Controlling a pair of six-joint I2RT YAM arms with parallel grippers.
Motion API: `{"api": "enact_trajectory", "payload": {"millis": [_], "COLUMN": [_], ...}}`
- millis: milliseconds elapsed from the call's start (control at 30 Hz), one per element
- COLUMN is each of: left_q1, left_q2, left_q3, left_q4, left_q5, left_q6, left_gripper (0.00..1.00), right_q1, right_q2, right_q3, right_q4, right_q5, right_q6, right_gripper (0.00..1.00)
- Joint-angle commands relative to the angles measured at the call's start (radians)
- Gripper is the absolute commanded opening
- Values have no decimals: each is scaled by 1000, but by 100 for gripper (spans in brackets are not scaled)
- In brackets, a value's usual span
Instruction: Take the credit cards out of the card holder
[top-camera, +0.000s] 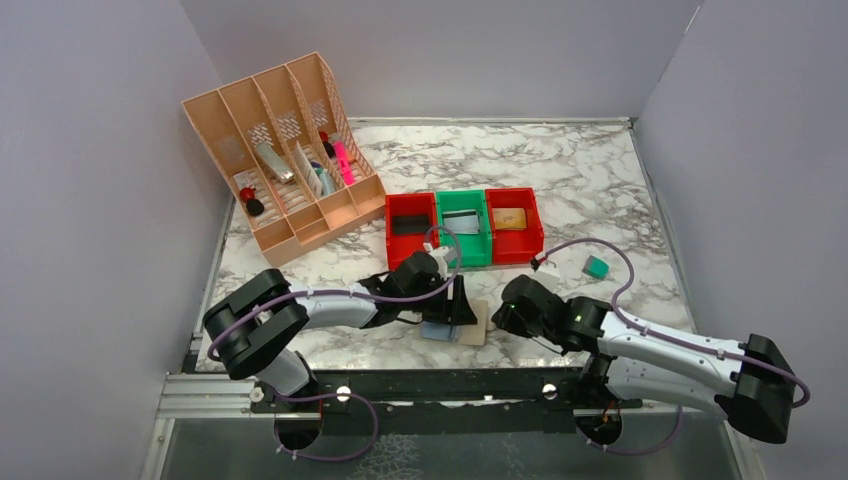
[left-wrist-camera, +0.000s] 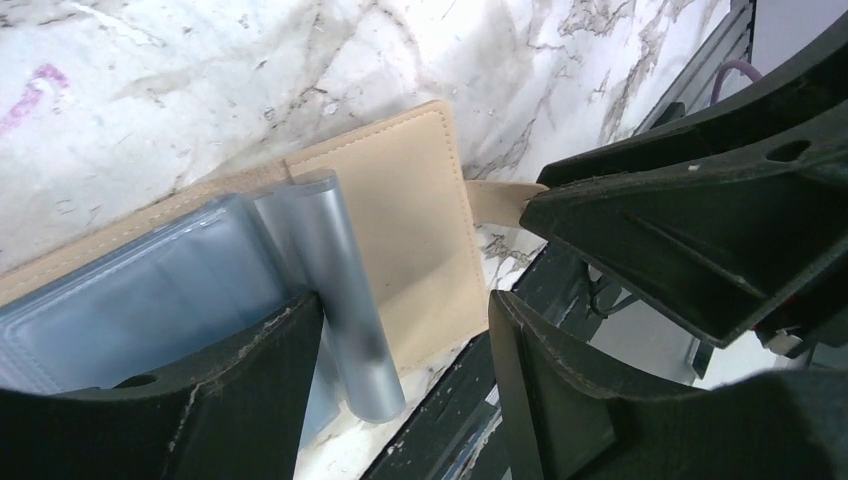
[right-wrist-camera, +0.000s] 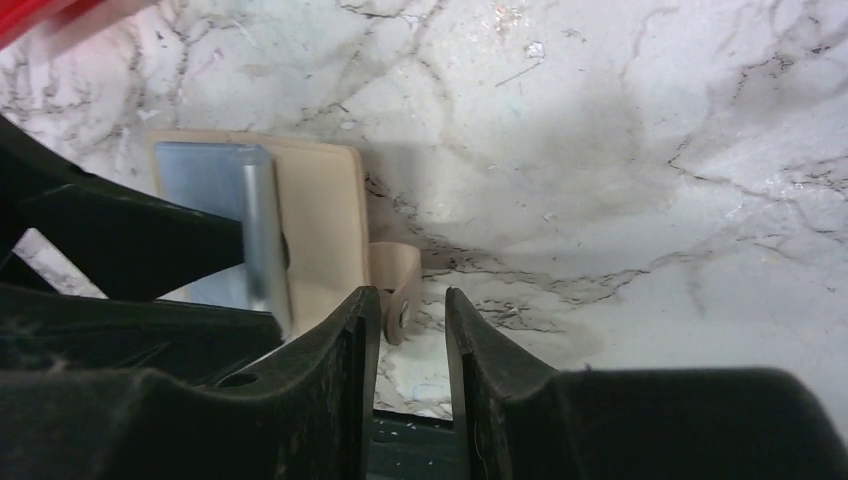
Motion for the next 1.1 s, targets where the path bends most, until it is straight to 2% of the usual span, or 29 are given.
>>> {"api": "enact_trajectory", "payload": {"millis": [0, 67, 233, 400, 467, 733, 867, 1067], "left_q1": [-27, -38, -49, -64, -79, -114, -115, -113], "left_q2": [16, 15, 21, 115, 144, 215, 201, 83], "left_q3": [58, 70, 77, 93, 98, 164, 145, 195], "left_q4": [-16, -14, 0, 21, 44, 60, 56, -153], "left_q5": [-10, -8, 6, 43, 45, 48, 21, -130], "left_q6": [34, 36, 36, 30, 19, 16, 12, 104], "left_gripper": [64, 63, 63, 62, 62, 62, 57, 56], "right_q1": [-6, -6, -6, -6, -6, -6, -6, -6], "right_q2": [-39, -35, 22, 63, 48, -73, -104, -123], "right_q3": [31, 29, 59, 114, 118, 29, 12, 37], "right_q4": [46, 103, 88, -91, -130, -80, -89, -74], "right_q5": [-16, -42, -45, 82, 120, 121, 130, 110], "right_q6": [-64, -97, -81, 19, 36, 90, 98, 41], "right_gripper": [33, 30, 28, 27, 27, 28, 27, 27]}}
